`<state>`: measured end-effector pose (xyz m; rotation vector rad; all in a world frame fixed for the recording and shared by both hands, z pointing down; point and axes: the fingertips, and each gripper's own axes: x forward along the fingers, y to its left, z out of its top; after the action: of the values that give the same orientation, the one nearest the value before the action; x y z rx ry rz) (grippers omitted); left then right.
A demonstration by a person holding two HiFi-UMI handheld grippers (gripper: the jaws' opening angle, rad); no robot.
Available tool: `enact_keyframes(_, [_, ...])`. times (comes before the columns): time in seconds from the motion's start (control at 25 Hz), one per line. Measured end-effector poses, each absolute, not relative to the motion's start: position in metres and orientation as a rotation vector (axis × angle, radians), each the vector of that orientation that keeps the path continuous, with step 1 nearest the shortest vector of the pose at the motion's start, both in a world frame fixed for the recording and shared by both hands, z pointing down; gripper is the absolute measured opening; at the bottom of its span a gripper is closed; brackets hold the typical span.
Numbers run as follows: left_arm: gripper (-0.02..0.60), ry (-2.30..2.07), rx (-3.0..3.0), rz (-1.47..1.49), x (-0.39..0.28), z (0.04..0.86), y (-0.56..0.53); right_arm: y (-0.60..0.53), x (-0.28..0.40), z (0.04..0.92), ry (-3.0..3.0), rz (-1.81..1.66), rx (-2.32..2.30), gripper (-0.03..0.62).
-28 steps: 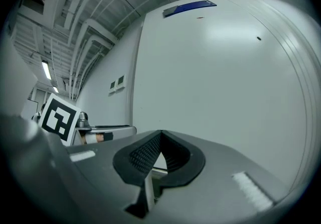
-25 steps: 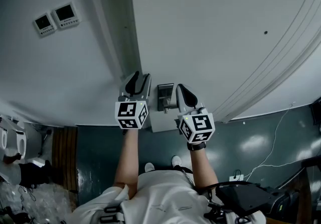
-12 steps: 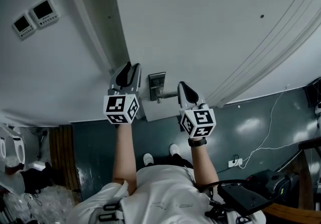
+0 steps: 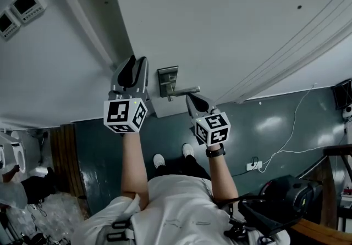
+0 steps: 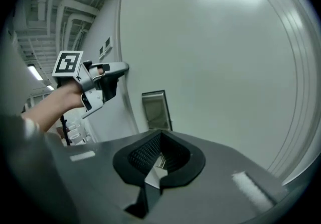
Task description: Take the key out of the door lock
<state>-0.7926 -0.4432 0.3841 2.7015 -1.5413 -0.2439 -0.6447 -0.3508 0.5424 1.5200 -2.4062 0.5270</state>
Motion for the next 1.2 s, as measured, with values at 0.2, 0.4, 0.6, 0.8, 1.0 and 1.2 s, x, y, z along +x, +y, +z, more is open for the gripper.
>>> enact_keyframes(0.2, [0.126,-1.55,2.705,-0.244,-0.794,0.384,-0.442,-0.34,-0.66,0.584,-2.409,0.648,1.394,0.003])
enact_keyframes(0.4, [0.126,-1.54,2.71,-0.248,-0.793,0.384,-0.443,-0.339,-0.665,0.623,-2.402,0.883,1.373,0.005])
enact_keyframes(0.6, [0.126,-1.563,2.719,-0.194,-0.792,0.385,-0.442,-0.344,-0.683,0.65,-2.407,1.082,1.288,0.005])
enact_keyframes(0.8, [0.124,-1.563,2.735,-0.139,-0.791,0.385,-0.443,-0.358,-0.685,0.685,-2.315,1.266,1.31,0.008])
enact_keyframes(1.0, [0.123,-1.562,2.746,-0.112,-0.79,0.386,-0.443,-0.359,-0.694,0.711,-2.35,1.451,1.186,0.272])
enact_keyframes(1.2, [0.12,-1.571,2.738,-0.092,-0.79,0.387,-0.442,-0.375,-0.696,0.698,-2.439,1.658,1.185,0.192])
